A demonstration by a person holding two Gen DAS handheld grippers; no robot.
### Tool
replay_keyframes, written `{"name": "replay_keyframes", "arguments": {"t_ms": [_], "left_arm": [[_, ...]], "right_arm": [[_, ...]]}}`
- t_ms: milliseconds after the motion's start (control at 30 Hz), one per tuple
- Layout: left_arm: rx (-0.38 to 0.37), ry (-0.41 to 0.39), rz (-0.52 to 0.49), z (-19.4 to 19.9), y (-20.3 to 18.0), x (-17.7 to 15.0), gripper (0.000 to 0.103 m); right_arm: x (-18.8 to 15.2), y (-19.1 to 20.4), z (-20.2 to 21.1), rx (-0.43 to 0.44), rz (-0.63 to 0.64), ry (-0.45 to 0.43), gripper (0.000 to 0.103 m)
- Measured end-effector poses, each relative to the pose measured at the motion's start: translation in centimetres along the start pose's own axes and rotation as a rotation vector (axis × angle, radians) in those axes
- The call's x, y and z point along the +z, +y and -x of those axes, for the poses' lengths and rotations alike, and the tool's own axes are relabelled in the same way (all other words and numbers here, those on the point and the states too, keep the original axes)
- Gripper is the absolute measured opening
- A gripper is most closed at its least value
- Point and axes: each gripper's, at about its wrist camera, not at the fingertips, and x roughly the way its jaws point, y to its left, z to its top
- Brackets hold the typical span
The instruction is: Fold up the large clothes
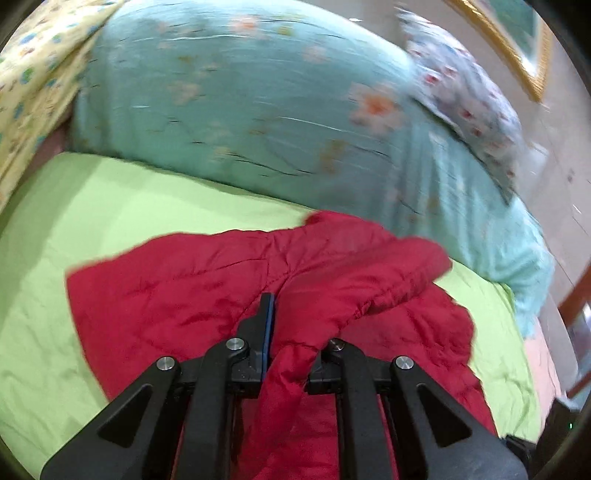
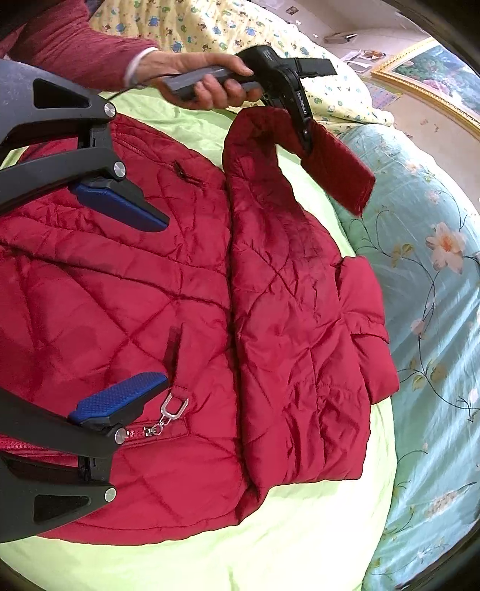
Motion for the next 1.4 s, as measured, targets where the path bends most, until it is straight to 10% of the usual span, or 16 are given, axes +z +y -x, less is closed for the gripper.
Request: {"name": "replay_keyframes", "arguments": {"t_ms": [667,1067,1133,1200,1267,1400], "left_arm": [[-0.116,0.096,-0.165,-6.3,-12.2,-7.5,0.009],[-0.125,0.094,-0.217,-6.9,-13.2,-8.6,0.009],[-0.121,0.097,-0.222,-6.9,-13.2,-8.6,0.009],[-0.124,0.108,-0.217,-7.0,-13.2,-8.6,0.011],[-0.116,0.143,-0.216,-7.4,-13.0,-8.5,0.012],[-0.132,0.216,-0.22,-7.8,-12.8,-8.6,0.013]], "right_arm": [[2.7,-5.9,1.4,0.07,-0.208,-0.073,0.081],[9.6,-10.9,-7.7,0.433,-0.534,-0.037,0.081],[10.0,-11.6,-10.0,0.483,-0.599,-0.003,0.077],[10.3,-11.8,-11.0,0.506,-0.625,0.006,0.033],[10.4,-11.8,-11.0,0.495,-0.623,-0.011,0.014],[10.9,-11.3,-10.1,0.461,-0.581,-0.039,0.009]]}}
